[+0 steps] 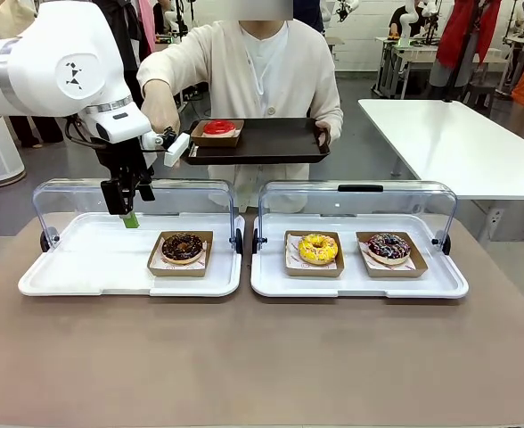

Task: Provide the desired donut to the person.
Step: Pick up and lift the Paper togo box containing the Donut pointed at by the person.

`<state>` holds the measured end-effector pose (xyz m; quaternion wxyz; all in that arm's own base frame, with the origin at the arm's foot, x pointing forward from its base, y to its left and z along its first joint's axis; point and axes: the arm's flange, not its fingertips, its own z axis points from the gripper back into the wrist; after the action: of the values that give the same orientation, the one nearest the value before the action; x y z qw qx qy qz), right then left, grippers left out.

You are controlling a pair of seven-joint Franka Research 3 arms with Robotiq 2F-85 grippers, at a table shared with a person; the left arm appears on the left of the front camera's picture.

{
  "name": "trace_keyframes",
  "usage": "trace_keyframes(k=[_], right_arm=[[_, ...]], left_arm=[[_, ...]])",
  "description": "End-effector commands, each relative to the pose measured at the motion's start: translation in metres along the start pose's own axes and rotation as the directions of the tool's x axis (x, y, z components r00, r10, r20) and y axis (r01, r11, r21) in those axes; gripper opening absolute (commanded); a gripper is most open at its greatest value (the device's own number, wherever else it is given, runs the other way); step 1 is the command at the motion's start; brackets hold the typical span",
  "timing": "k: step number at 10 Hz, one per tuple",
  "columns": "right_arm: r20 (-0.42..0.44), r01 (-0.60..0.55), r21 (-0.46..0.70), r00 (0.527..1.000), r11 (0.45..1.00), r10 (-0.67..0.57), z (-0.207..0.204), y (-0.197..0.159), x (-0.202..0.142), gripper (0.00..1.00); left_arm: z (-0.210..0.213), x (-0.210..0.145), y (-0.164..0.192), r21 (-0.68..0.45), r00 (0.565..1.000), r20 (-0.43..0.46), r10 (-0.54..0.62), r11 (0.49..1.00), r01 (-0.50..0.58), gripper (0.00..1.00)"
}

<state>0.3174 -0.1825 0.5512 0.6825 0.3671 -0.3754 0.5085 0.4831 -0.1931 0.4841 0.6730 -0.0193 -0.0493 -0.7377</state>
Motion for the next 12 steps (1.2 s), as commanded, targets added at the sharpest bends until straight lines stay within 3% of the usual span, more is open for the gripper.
trace_keyframes(k=[1, 6, 9, 12], right_arm=[[0.012, -0.005, 0.004, 1.000, 1.000, 0.005, -0.001, 0.000, 0.000, 1.00], [0.012, -0.005, 0.004, 1.000, 1.000, 0.005, -0.001, 0.000, 0.000, 1.00], [0.012, -0.005, 0.004, 1.000, 1.000, 0.005, -0.001, 0.000, 0.000, 1.00], [0.012, -0.005, 0.004, 1.000, 1.000, 0.005, -0.001, 0.000, 0.000, 1.00]], left_arm=[[0.000, 0.000, 0.000, -0.001, 1.000, 0.000, 0.000, 1.000, 0.000, 1.00], [-0.082, 0.038, -0.011, -0.060, 0.999, -0.027, 0.040, 0.997, -0.041, 1.00], [-0.108, 0.037, -0.001, -0.003, 0.985, -0.134, 0.109, 0.994, -0.110, 1.00], [-0.119, 0.019, 0.015, 0.003, 0.989, -0.119, 0.085, 0.996, -0.085, 1.00]])
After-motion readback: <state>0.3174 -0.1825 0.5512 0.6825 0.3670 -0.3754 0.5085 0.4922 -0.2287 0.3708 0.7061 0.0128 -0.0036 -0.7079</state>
